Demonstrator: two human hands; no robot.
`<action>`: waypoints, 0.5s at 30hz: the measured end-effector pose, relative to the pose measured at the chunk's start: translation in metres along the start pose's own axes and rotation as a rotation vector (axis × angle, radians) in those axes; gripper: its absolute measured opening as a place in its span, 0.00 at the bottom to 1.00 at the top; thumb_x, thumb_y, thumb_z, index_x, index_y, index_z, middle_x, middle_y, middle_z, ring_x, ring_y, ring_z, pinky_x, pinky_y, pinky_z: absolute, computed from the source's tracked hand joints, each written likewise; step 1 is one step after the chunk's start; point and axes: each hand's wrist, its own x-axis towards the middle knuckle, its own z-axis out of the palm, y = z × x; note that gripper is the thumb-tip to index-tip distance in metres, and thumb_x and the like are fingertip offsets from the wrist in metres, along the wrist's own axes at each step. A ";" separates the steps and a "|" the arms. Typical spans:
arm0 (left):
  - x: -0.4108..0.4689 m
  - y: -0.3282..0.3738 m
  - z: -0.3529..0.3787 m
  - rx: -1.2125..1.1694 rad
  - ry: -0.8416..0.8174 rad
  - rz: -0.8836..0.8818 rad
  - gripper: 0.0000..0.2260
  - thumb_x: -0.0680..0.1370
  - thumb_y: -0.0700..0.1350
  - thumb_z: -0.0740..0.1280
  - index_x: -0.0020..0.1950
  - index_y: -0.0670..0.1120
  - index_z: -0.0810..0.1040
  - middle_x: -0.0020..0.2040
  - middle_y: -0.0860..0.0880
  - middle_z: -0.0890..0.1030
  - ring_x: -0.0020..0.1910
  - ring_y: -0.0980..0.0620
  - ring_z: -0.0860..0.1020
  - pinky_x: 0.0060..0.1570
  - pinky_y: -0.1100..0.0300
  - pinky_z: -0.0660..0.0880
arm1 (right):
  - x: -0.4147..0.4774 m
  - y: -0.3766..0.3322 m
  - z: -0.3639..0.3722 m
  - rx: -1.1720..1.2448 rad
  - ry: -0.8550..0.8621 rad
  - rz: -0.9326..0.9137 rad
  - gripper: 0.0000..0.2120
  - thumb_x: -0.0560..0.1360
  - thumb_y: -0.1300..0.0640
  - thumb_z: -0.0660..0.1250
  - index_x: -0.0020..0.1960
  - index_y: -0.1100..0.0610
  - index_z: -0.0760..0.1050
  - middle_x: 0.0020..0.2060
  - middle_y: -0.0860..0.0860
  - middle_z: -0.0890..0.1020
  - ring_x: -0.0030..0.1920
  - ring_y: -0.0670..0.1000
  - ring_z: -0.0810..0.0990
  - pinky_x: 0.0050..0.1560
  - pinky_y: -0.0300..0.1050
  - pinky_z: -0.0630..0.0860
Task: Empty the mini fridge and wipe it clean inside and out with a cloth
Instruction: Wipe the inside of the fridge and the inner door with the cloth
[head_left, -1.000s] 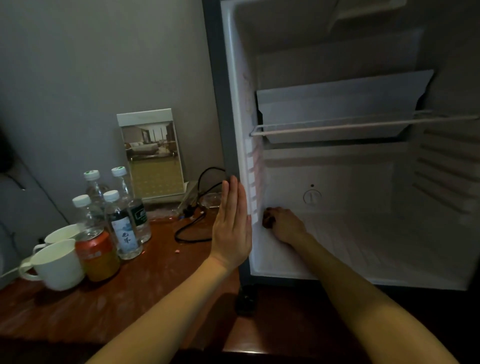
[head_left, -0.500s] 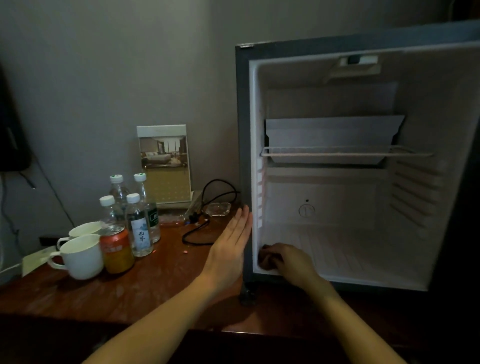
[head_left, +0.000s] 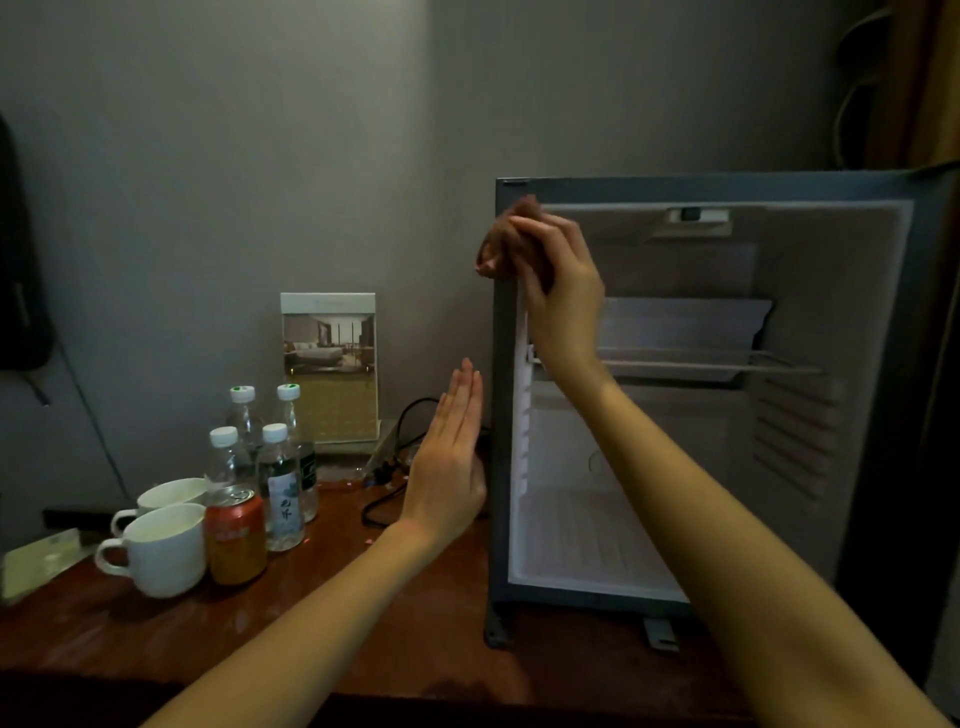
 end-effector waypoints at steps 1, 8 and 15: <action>0.000 -0.003 -0.001 0.001 0.010 -0.016 0.34 0.74 0.29 0.61 0.78 0.39 0.50 0.79 0.45 0.49 0.78 0.50 0.48 0.76 0.61 0.48 | 0.005 0.004 0.009 -0.029 -0.051 -0.044 0.14 0.77 0.60 0.66 0.62 0.58 0.77 0.64 0.55 0.75 0.66 0.54 0.73 0.65 0.49 0.74; -0.011 -0.020 -0.008 -0.041 0.019 -0.093 0.39 0.73 0.26 0.61 0.79 0.43 0.46 0.80 0.50 0.42 0.78 0.53 0.45 0.70 0.45 0.66 | -0.064 0.044 0.025 -0.137 -0.252 -0.182 0.18 0.76 0.65 0.65 0.65 0.57 0.75 0.71 0.55 0.69 0.75 0.56 0.61 0.71 0.60 0.66; -0.035 -0.009 0.006 -0.025 -0.098 -0.110 0.34 0.75 0.32 0.57 0.79 0.42 0.46 0.80 0.48 0.44 0.78 0.54 0.45 0.71 0.47 0.64 | -0.224 0.070 -0.011 -0.162 -0.646 -0.197 0.19 0.79 0.61 0.59 0.69 0.52 0.71 0.73 0.51 0.67 0.76 0.52 0.59 0.73 0.60 0.61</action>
